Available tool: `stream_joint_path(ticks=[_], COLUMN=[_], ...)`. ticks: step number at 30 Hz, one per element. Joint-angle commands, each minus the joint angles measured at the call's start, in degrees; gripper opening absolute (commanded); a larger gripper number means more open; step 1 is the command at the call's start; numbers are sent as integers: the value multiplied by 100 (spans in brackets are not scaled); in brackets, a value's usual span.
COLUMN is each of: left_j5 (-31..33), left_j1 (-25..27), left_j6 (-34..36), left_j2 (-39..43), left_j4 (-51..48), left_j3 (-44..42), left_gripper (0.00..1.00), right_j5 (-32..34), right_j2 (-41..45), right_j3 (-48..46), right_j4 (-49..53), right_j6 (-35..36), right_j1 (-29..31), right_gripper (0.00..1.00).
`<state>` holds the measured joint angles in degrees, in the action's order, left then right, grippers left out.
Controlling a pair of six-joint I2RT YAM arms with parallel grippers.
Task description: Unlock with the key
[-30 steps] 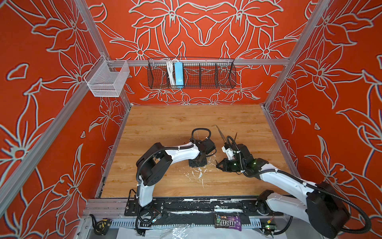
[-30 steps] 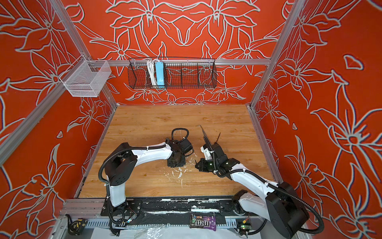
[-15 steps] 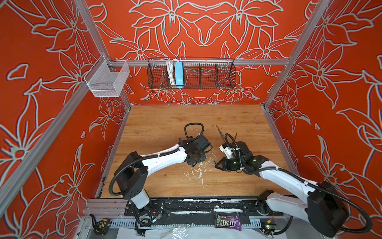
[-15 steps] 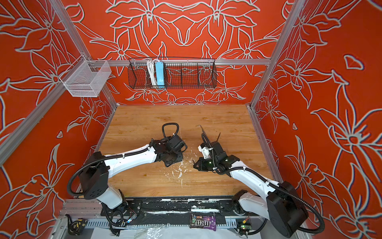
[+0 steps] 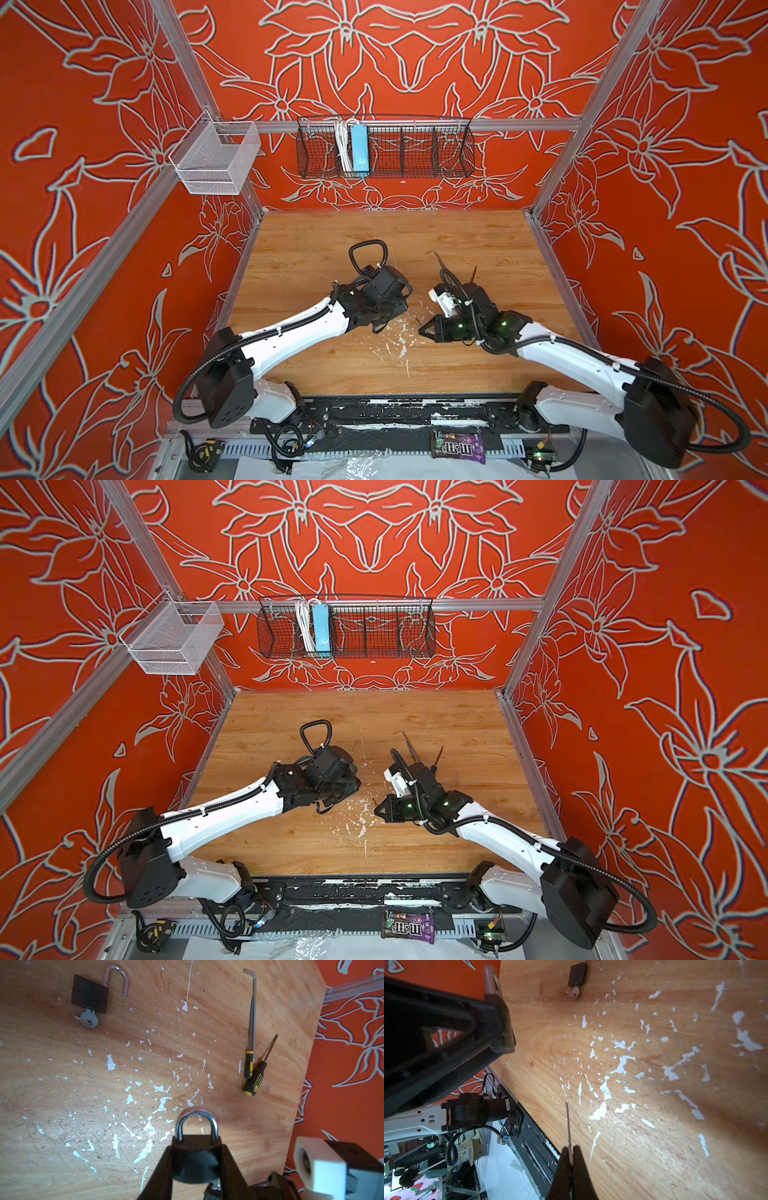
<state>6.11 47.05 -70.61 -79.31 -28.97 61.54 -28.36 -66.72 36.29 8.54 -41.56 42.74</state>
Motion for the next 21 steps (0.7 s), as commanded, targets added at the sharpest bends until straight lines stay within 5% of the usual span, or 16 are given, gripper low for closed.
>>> stream_joint_path(ticks=[1,21], left_j5=[49,-31], left_j1=[-29,-28], left_j6=[-326,-261], left_j2=[293,267], left_j4=[107,-23], left_j3=[-47,104], left_gripper=[0,0], right_j5=[452,870], right_j2=[-127,-240], right_j3=[237,345], right_j4=[-575,-1494], right_j6=[-422,-674], right_j1=[385,774], right_gripper=[0,0])
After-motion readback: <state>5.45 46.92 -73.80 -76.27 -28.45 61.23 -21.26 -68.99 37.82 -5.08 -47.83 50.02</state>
